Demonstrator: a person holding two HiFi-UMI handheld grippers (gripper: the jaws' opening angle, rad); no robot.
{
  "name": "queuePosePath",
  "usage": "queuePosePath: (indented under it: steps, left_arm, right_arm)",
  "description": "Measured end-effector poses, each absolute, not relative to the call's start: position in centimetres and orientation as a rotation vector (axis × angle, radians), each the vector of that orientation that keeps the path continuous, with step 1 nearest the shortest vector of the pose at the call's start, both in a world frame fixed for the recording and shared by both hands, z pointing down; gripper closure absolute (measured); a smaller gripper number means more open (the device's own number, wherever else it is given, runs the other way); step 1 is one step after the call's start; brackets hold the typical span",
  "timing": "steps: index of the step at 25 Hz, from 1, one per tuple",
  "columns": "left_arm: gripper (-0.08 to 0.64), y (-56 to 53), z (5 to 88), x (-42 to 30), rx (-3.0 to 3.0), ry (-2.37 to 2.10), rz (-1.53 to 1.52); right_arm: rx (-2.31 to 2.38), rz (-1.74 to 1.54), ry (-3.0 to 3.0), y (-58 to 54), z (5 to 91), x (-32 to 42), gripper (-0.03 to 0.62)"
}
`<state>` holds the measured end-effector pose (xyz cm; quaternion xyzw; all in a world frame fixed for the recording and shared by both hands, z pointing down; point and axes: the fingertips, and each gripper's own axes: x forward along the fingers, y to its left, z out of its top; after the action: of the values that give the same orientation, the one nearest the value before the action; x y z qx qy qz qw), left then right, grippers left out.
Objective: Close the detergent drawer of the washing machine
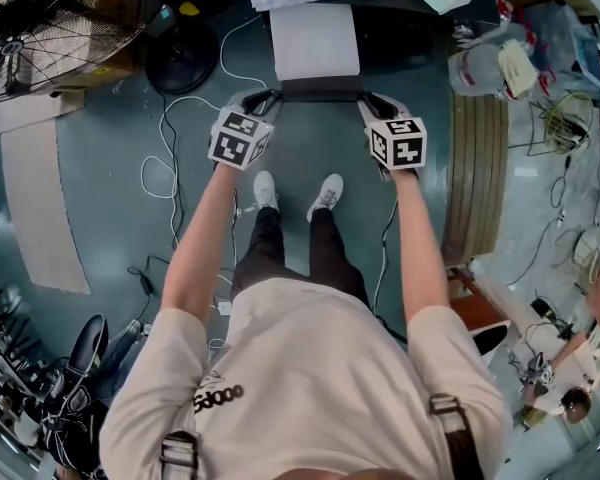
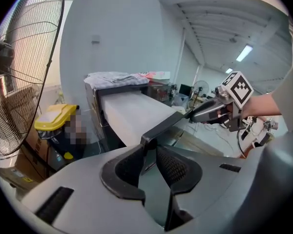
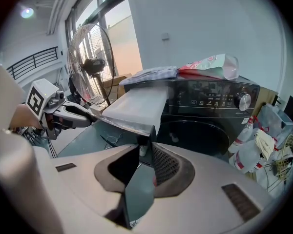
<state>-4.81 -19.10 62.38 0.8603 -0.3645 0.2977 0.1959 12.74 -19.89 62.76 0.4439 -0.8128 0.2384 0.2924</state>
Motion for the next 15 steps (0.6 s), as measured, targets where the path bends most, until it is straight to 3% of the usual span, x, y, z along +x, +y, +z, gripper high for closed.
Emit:
queuePosePath:
  steps: [15]
  left_arm:
    - [0.471,-19.10,62.71,-4.83,2.389,-1.034,0.803]
  right_arm:
    - [1.205,0.623,-2.182,-19.87,63.27,12.79,0.515]
